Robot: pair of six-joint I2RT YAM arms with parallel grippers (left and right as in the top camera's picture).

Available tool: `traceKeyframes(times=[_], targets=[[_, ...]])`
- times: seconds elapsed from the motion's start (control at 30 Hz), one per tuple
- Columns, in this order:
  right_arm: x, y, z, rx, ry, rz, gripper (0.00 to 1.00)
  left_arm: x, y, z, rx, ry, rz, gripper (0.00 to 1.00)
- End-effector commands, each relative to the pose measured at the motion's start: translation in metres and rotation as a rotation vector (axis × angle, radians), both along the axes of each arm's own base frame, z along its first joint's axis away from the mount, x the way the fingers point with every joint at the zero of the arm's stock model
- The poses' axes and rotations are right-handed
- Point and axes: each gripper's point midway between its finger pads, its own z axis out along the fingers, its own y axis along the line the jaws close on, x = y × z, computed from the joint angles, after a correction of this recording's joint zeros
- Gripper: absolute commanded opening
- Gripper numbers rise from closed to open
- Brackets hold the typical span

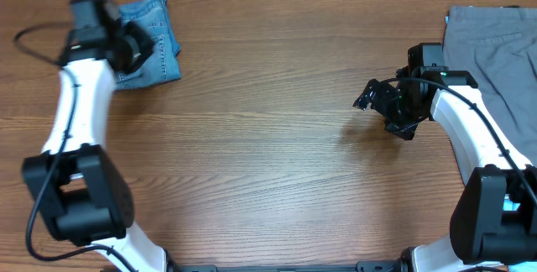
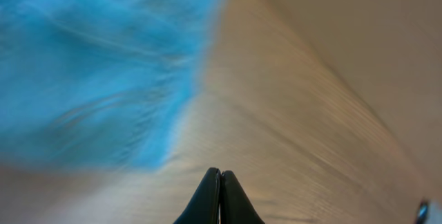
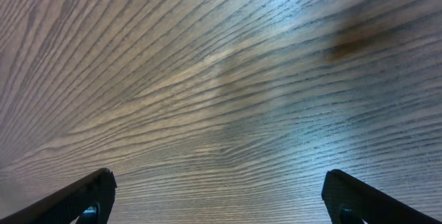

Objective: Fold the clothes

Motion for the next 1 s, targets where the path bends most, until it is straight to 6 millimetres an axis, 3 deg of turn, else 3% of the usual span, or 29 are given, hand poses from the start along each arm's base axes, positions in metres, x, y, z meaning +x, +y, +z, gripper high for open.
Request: traceKeyframes(times=[0.0,0.17,0.27,0.43,0.57,0.73,0.97], targets=[[-0.003,0.003,-0.001,0.005,0.010,0.011,1.00,0.019,-0.033,-0.004,0.218,-0.071,-0.134,0.04],[-0.012,0.003,-0.002,0.005,0.048,0.011,1.00,0.037,-0.050,-0.014,0.407,-0.106,-0.116,0.04],[-0.014,0.003,-0.002,0.005,0.057,0.011,1.00,0.040,-0.058,-0.037,0.432,-0.079,-0.152,0.04],[-0.015,0.003,-0.003,0.005,0.061,0.011,1.00,0.039,-0.046,-0.090,0.452,0.023,-0.168,0.06],[-0.017,0.003,-0.003,0.005,0.068,0.011,1.00,0.035,-0.036,-0.115,0.464,0.078,-0.179,0.05],[-0.019,0.003,-0.003,0.006,0.075,0.011,1.00,0.032,-0.023,-0.130,0.498,0.117,-0.168,0.05],[-0.021,0.003,-0.003,0.006,0.084,0.011,1.00,0.032,-0.004,-0.134,0.559,0.134,-0.143,0.05]])
